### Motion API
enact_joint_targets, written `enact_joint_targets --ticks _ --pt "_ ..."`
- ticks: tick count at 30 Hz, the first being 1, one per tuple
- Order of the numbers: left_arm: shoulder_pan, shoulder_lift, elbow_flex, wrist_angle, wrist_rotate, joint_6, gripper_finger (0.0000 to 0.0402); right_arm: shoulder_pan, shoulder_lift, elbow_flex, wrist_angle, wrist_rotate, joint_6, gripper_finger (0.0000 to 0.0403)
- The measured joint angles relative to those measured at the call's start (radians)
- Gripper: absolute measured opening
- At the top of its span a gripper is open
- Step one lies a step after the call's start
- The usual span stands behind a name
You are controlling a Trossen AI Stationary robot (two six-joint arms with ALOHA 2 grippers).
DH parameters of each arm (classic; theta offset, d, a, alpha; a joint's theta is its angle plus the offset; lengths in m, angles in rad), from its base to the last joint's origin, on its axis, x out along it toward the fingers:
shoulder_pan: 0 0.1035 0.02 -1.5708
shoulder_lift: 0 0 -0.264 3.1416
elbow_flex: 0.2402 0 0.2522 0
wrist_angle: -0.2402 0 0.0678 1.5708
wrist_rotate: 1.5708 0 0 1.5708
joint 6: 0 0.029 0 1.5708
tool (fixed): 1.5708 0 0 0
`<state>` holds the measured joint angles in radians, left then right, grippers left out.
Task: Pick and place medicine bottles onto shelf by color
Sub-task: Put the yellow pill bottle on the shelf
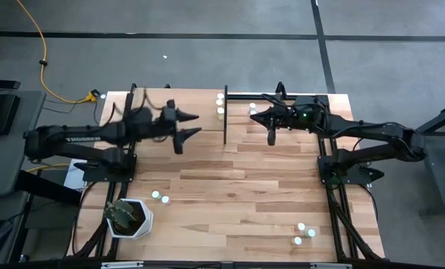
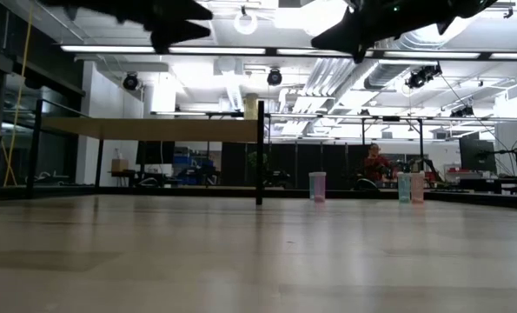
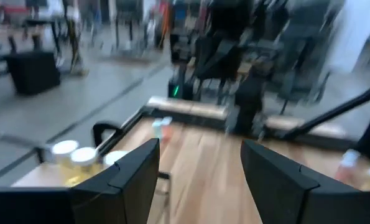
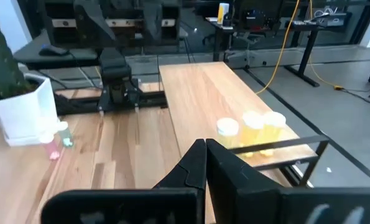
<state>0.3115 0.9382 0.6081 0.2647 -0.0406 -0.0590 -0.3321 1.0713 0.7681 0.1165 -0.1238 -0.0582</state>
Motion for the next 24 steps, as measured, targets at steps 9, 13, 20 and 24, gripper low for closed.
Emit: enact_joint_targets --ticks 9,13,20,24 --pt "-0.094 -0.053 -0.278 0.443 -0.008 -0.042 0.0216 0.015 -0.04 -0.018 -0.127 -0.002 -0.027 0.0" --pt "-0.118 -0.053 -0.284 0.434 -0.055 -0.042 0.0216 0.019 -0.088 -0.149 -0.055 -0.009 0.011 0.0" --pt "-0.156 -0.053 -0.284 0.433 -0.06 -0.035 0.0216 0.019 -0.261 -0.469 0.287 -0.028 0.149 0.0" --pt "-0.176 -0.04 -0.284 0.432 -0.063 -0.035 0.0216 0.019 -0.323 -0.566 0.431 -0.05 0.23 0.0"
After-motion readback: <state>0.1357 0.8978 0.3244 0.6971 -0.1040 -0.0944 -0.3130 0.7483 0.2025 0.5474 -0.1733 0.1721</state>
